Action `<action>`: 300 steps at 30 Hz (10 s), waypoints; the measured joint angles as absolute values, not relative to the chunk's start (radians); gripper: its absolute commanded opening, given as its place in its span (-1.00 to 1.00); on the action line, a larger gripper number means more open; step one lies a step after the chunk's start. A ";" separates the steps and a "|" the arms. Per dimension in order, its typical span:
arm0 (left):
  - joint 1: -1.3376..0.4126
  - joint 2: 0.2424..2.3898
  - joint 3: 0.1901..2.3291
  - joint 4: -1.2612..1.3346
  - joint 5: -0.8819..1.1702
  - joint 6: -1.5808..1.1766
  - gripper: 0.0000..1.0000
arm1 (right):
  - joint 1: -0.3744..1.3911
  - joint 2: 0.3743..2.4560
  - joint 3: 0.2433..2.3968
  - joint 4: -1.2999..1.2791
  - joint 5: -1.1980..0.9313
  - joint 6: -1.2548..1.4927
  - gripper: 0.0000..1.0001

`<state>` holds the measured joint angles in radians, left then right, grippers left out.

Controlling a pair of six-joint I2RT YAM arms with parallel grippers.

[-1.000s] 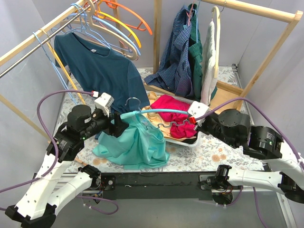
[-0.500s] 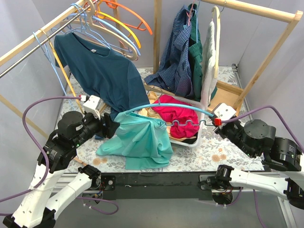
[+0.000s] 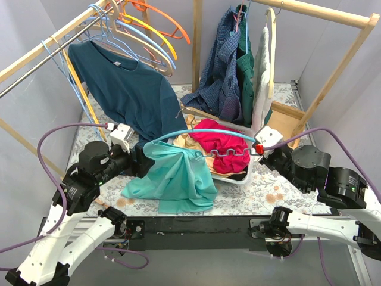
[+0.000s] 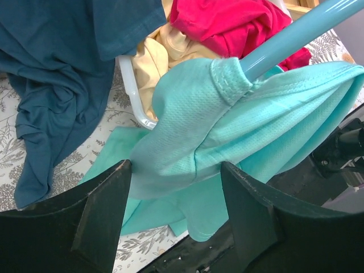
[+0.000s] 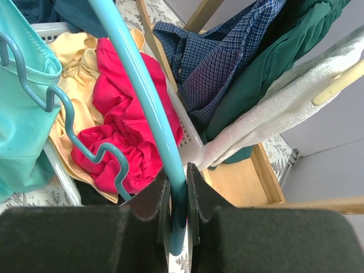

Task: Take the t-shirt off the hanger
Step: Remove the T-shirt from the hanger, then place the hanger at the clothesline, then pick up the T-shirt from the center of the board, then place the T-shirt in the bin.

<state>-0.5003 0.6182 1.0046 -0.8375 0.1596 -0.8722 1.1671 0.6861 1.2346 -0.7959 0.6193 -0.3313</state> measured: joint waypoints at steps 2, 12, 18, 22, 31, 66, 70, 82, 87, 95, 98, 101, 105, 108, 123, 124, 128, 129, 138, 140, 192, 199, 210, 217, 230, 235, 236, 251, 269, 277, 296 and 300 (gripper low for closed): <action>-0.500 0.618 0.997 -0.837 0.160 -0.877 0.35 | 1.167 0.698 1.240 -0.792 0.619 -0.342 -0.97; -0.500 0.582 0.983 -0.812 0.195 -0.871 0.77 | 1.167 0.644 1.274 -0.768 0.639 -0.373 -0.97; -0.500 0.529 0.971 -0.749 0.233 -0.844 0.68 | 1.167 0.562 1.287 -0.748 0.640 -0.370 -0.97; -0.500 0.535 0.937 -0.690 0.265 -0.842 0.19 | 1.167 0.541 1.287 -0.733 0.628 -0.370 -0.97; -0.500 0.595 0.928 -0.637 0.201 -0.846 -1.00 | 1.167 0.530 1.285 -0.730 0.666 -0.370 -0.97; -0.500 0.591 1.036 -0.725 -0.290 -0.912 -1.00 | 1.167 0.601 1.219 -0.438 0.949 -0.397 -0.97; -0.500 0.696 1.005 -0.727 -0.203 -0.916 -0.87 | 1.167 0.740 1.197 -0.384 0.926 -0.425 -0.97; -0.500 0.637 0.966 -0.732 0.087 -0.882 0.50 | 1.167 1.089 1.182 0.148 0.974 -0.741 -0.97; -0.500 0.522 0.940 -0.731 0.163 -0.884 0.90 | 1.171 1.197 1.222 0.341 0.987 -0.889 -0.97; -0.500 0.487 0.942 -0.735 0.232 -0.897 0.96 | 1.205 1.464 1.345 0.737 0.974 -1.198 -0.97; -0.500 0.472 0.949 -0.737 0.297 -0.897 0.96 | 1.216 1.558 1.409 0.850 0.962 -1.294 -0.97; -0.500 0.440 0.965 -0.739 0.390 -0.892 0.96 | 1.228 1.642 1.480 0.949 0.958 -1.376 -0.97; -0.500 0.388 1.005 -0.737 0.527 -0.886 0.96 | 1.238 1.747 1.598 1.037 0.947 -1.459 -0.97; -0.500 0.377 1.040 -0.740 0.591 -0.883 0.96 | 1.239 1.822 1.709 1.057 0.931 -1.497 -0.97; -0.500 0.378 1.100 -0.801 0.694 -0.879 0.96 | 1.232 2.086 2.057 0.934 0.858 -1.480 -0.97; -0.500 0.378 1.108 -0.804 0.700 -0.879 0.96 | 1.230 2.107 2.085 0.916 0.851 -1.473 -0.97; -0.500 0.377 1.126 -0.810 0.723 -0.880 0.97 | 1.223 2.154 2.141 0.862 0.830 -1.447 -0.97; -0.500 0.377 1.127 -0.810 0.727 -0.880 0.96 | 1.220 2.158 2.144 0.847 0.826 -1.439 -0.97; -0.500 0.377 1.130 -0.825 0.729 -0.883 0.96 | 1.201 2.151 2.090 0.848 0.838 -1.372 -0.31; -0.500 0.377 1.137 -0.832 0.717 -0.882 0.96 | 1.200 2.127 2.035 0.865 0.842 -1.348 0.06; -0.500 0.535 1.270 -0.849 0.094 -0.999 0.96 | 1.397 1.842 1.281 -0.160 -0.075 0.072 0.96; -0.500 0.535 1.270 -0.864 0.094 -0.995 0.96 | 1.353 1.941 1.295 -0.147 -0.028 0.073 0.96; -0.500 0.533 1.270 -0.868 0.093 -0.984 0.96 | 1.346 2.001 1.299 -0.070 0.150 0.088 -0.97; -0.500 0.533 1.270 -0.883 0.072 -0.964 0.96 | 1.339 1.880 1.206 -0.157 0.231 0.136 -0.97; -0.500 0.522 1.270 -0.893 0.044 -0.956 0.96 | 1.303 1.331 1.283 -0.373 0.611 0.075 -0.97; -0.500 0.522 1.270 -0.893 0.044 -0.957 0.96 | 1.219 1.245 1.287 -0.367 0.713 -0.003 -0.97; -0.500 0.522 1.270 -0.893 0.044 -0.957 0.96 | 1.201 1.238 1.287 -0.363 0.729 -0.024 -0.97; -0.500 0.527 1.267 -0.890 0.044 -0.958 0.96 | 1.076 1.219 1.460 -0.175 0.786 -0.271 -0.97; -0.500 0.548 1.265 -0.879 0.139 -0.937 0.96 | 0.939 1.269 1.052 -0.137 0.516 -0.025 -0.97; -0.500 0.515 1.265 -0.820 0.389 -0.900 0.96 | 0.861 1.464 0.951 -0.003 0.337 0.089 -0.97; -0.500 0.471 1.248 -0.821 0.299 -0.879 0.96 | 0.884 1.381 1.362 -0.336 0.332 0.127 0.96; -0.500 0.468 1.248 -0.858 0.170 -0.892 0.96 | 0.884 1.380 1.500 -0.348 0.326 0.083 0.96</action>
<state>-0.4995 0.4683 1.2476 -0.8577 0.1696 -0.8917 0.8845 1.3804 1.5002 -0.3481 0.3256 0.0834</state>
